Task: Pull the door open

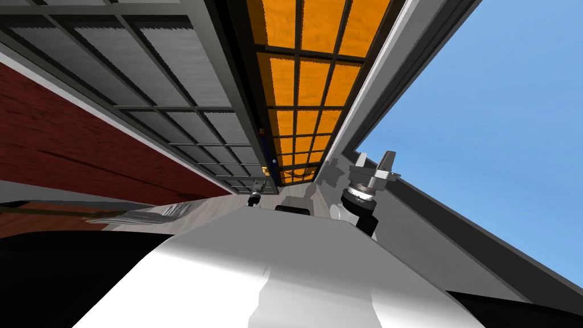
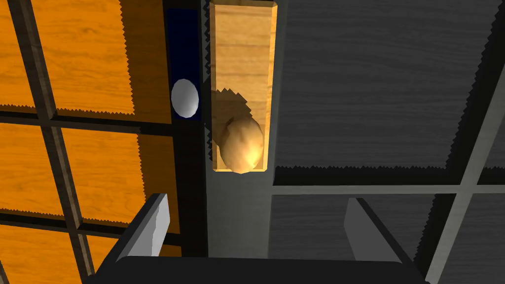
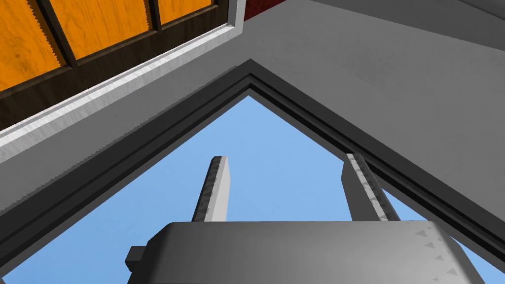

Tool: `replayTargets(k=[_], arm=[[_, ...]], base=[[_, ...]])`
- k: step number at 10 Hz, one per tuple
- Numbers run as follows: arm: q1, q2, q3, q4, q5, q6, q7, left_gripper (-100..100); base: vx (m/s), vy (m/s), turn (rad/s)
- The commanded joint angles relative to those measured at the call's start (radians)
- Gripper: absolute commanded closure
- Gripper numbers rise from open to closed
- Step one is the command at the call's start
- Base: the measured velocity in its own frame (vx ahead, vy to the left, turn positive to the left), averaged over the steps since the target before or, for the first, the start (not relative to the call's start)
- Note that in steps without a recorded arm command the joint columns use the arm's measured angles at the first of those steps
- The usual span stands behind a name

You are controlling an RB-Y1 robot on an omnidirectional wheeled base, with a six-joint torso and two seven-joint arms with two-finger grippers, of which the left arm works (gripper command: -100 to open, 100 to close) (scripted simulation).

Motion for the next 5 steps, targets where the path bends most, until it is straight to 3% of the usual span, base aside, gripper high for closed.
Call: replayTargets(k=[1,2,3,5], arm=[[-0.005,0.003,-0.024,-0.028,-0.017,0.0,0.008,-100],[0.004,-0.002,-0.017,-0.036,-0.012,0.008,0.006,-100],[0.019,0.022,0.0,-0.022,0.0,0.003,0.021,-100],[0.023,0.038,0.013,-0.011,0.009,-0.004,0.031,-100]], base=[[-0.26,0.101,-0.071],[-0.116,0.053,-0.022],[0.126,0.001,-0.117],[0.214,-0.018,-0.087]])
